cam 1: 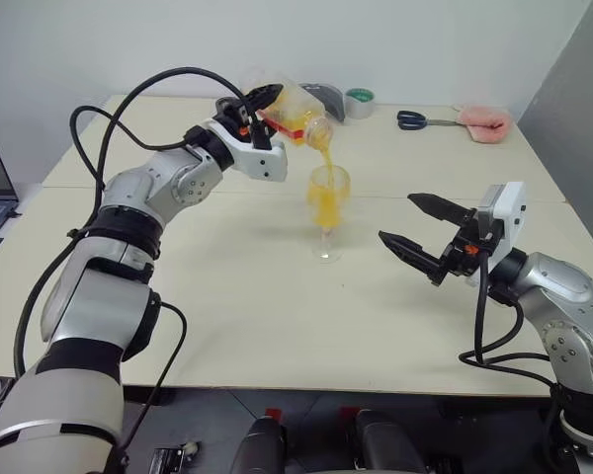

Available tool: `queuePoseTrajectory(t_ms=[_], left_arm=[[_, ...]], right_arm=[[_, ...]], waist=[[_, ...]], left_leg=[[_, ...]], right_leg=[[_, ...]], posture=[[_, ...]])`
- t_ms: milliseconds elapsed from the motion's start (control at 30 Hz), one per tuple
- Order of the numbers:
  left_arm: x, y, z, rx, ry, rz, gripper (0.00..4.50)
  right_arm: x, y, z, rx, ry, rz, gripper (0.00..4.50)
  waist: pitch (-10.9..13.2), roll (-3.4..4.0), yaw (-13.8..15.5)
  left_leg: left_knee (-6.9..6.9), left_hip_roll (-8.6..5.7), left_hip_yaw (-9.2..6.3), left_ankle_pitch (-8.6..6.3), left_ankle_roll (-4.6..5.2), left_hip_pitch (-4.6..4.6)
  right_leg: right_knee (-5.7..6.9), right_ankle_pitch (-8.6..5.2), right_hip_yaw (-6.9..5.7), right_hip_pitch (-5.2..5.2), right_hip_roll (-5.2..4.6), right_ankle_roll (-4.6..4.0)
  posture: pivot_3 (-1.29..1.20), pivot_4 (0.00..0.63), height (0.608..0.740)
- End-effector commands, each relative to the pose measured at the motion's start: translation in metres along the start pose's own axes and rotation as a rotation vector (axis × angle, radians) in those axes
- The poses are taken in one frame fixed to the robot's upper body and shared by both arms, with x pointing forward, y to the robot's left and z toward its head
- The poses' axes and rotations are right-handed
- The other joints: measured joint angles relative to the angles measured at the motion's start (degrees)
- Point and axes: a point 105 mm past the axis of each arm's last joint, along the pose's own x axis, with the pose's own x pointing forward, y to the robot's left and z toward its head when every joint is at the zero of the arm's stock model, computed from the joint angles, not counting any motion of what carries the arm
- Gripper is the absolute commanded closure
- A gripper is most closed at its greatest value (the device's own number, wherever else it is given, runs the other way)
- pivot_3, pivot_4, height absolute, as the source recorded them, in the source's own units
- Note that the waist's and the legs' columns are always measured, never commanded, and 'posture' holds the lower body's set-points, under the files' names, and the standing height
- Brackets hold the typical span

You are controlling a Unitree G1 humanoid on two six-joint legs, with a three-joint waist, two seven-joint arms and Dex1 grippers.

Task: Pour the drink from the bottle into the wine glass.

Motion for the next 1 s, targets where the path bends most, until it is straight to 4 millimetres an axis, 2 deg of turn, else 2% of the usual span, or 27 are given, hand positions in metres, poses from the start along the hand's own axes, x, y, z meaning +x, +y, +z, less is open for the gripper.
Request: queuePoseTrajectory(t_ms=[33, 1000], left_arm=[[0.0043, 0.0254, 0.0002, 0.034, -0.016, 0.072, 2.84], [0.0039, 0.0246, 0.0018, 0.032, -0.028, 0.068, 2.84]], right_arm=[[0.0008, 0.0091, 0.0087, -0.014, -0.029, 0.029, 0.00], [0.0012, 0.0136, 0.0052, -0.011, -0.011, 0.046, 0.00]], waist=[[0.00, 0.00, 0.00], [0.00, 0.00, 0.00]], left_leg=[[0.01, 0.00, 0.00, 0.00, 0.00, 0.00], [0.08, 0.00, 0.01, 0.00, 0.00, -0.01]], right_leg=[[0.01, 0.00, 0.00, 0.00, 0.00, 0.00], [0.05, 0.00, 0.01, 0.00, 0.00, 0.00]], posture=[[0.00, 0.150, 0.740], [0.00, 0.150, 0.740]])
